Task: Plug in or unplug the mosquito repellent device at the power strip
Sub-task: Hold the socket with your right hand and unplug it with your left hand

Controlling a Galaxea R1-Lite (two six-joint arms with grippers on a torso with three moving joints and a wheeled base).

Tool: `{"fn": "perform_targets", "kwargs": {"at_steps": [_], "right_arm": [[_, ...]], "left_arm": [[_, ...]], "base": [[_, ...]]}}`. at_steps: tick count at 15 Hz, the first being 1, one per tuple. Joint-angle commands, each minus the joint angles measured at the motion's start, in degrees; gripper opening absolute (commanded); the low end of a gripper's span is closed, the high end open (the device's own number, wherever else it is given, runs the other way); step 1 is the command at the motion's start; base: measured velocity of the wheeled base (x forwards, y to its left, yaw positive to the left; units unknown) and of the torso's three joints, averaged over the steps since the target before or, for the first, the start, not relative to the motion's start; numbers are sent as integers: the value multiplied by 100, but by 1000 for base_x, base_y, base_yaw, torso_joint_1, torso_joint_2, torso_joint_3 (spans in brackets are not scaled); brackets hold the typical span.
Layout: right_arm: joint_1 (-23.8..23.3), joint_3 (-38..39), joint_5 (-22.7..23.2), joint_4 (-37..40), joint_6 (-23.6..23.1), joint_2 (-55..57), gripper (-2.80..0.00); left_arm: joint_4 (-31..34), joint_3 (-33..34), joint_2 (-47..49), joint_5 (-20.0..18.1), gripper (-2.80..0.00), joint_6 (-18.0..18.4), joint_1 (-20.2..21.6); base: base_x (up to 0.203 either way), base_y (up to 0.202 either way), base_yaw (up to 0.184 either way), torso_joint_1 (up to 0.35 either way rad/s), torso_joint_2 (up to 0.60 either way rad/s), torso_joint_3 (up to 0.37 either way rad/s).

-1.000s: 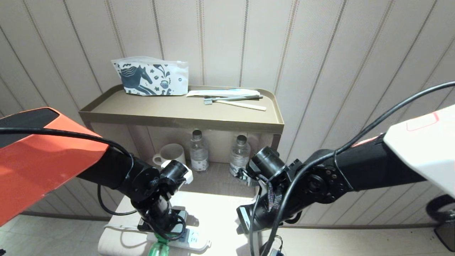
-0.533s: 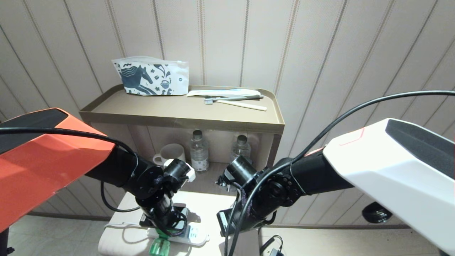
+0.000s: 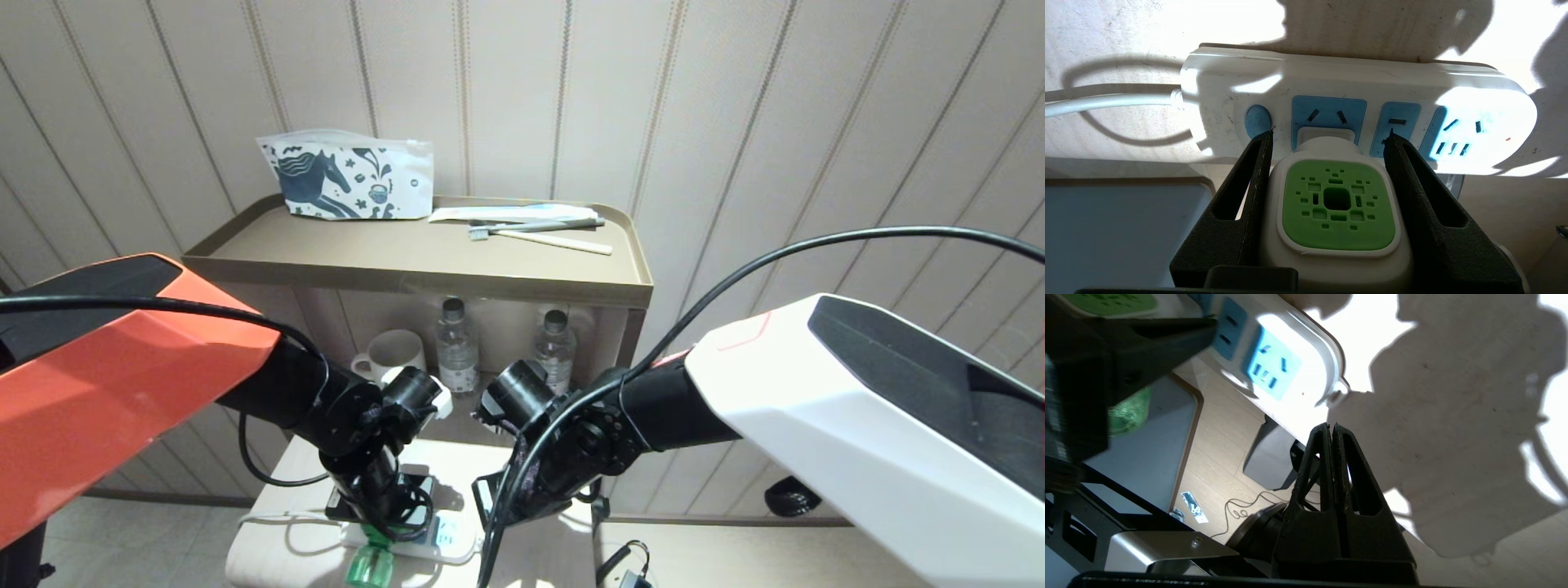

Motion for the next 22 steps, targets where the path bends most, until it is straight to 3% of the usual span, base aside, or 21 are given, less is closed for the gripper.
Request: {"fn": "perform_targets", "kwargs": {"at_steps": [1, 5, 7, 12, 16, 22], "right_arm": [[134, -300, -13, 9, 12, 145, -280], [317, -780, -183, 38, 21, 475, -280], [356, -1074, -550, 56, 10, 707, -280], [475, -1183, -739, 61, -46, 895, -280], [611, -1394, -1173, 67, -58, 1113, -280], [610, -1316, -1220, 67, -23, 1104, -280]], "left_arm": [[0, -13, 28, 1, -280, -17, -2], [0, -22, 28, -43, -280, -35, -2], [0, -31, 36, -52, -280, -52, -20], [0, -101, 10, -26, -280, -61, -11], [0, -92, -43, -26, -280, -79, -11], [-9, -168, -78, -33, -280, -141, -3]], "base": [[0, 0, 0, 0, 0, 0], [0, 0, 0, 0, 0, 0], [0, 0, 0, 0, 0, 0], [0, 0, 0, 0, 0, 0], [0, 0, 0, 0, 0, 0], [0, 0, 0, 0, 0, 0]]}}
